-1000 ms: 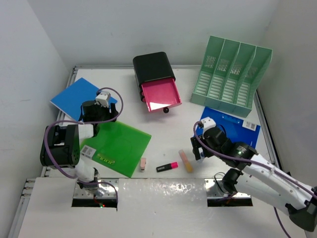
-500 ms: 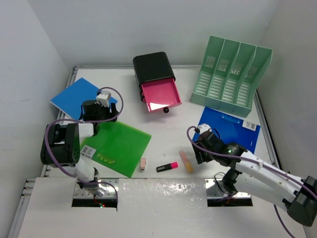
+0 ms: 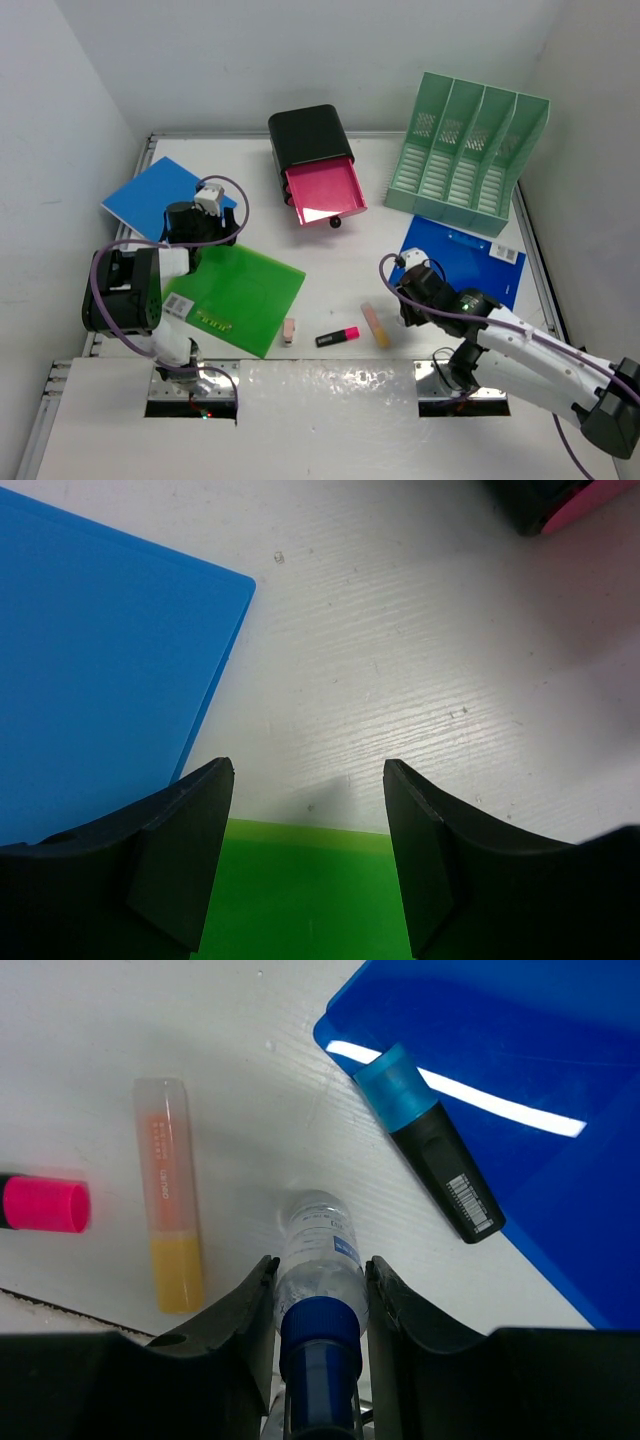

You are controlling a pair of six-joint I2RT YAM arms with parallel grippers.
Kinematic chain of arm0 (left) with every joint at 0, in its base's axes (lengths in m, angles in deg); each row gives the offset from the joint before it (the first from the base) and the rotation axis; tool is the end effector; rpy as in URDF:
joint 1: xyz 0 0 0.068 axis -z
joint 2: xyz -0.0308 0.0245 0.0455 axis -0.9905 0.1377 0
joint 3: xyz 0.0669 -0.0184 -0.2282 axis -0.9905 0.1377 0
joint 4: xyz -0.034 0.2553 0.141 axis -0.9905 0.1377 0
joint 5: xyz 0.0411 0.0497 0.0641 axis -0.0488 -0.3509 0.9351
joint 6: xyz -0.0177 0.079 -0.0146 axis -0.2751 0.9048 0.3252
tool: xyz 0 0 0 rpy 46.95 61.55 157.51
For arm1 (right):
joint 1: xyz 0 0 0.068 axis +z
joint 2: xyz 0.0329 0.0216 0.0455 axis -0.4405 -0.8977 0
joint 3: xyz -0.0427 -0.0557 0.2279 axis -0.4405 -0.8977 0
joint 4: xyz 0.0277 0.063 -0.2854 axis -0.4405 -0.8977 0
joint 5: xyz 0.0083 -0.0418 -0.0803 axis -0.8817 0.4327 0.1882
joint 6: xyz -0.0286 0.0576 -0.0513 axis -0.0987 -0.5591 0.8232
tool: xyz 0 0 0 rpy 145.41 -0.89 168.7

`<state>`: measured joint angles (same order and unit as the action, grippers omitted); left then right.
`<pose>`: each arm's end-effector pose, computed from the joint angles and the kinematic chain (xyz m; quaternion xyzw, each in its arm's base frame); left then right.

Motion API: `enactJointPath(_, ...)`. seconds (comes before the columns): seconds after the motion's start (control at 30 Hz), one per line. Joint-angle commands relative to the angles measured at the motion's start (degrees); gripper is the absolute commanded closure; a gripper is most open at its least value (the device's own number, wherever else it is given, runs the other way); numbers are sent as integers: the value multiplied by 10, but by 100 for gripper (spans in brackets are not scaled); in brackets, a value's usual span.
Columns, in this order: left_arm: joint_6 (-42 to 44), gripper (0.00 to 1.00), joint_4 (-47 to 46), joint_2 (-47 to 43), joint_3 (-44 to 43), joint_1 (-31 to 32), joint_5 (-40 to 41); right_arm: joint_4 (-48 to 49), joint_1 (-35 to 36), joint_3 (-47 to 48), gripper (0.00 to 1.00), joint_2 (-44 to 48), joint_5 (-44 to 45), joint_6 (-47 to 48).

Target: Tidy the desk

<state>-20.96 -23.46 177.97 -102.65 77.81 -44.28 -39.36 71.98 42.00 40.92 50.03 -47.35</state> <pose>0.3418 0.0000 0.0647 0.1258 0.8518 -0.1001 0.4986 0.1684 0.1434 0.1187 -0.0932 0.9453 0.0583 0.3070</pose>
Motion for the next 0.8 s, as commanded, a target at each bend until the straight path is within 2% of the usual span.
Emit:
enactJointPath(0.0, 6, 40, -13, 3, -21, -6, -12, 28, -1, 28, 89, 0, 14, 20)
enactJointPath(0.1, 7, 40, -11, 6, -22, -6, -12, 23, -1, 67, 94, -16, 17, 54)
enactJointPath(0.27, 6, 40, -6, 12, -28, -6, -13, 14, -1, 245, 96, -100, 53, 148)
enactJointPath(0.4, 8, 40, -4, 11, -28, -6, -5, 17, -1, 391, 96, -224, 113, 223)
enactJointPath(0.47, 8, 40, -4, 9, -27, -6, -2, -6, -1, 501, 95, -323, 140, 257)
enactJointPath(0.63, 11, 40, -2, 6, -28, -6, -3, -126, -1, 778, 94, -563, 210, 322)
enactJointPath(0.7, 11, 40, -2, 6, -27, -6, -4, -154, -1, 878, 93, -620, 221, 343)
enactJointPath(0.77, 12, 40, -2, 3, -26, -6, -3, -195, -1, 935, 92, -689, 226, 354)
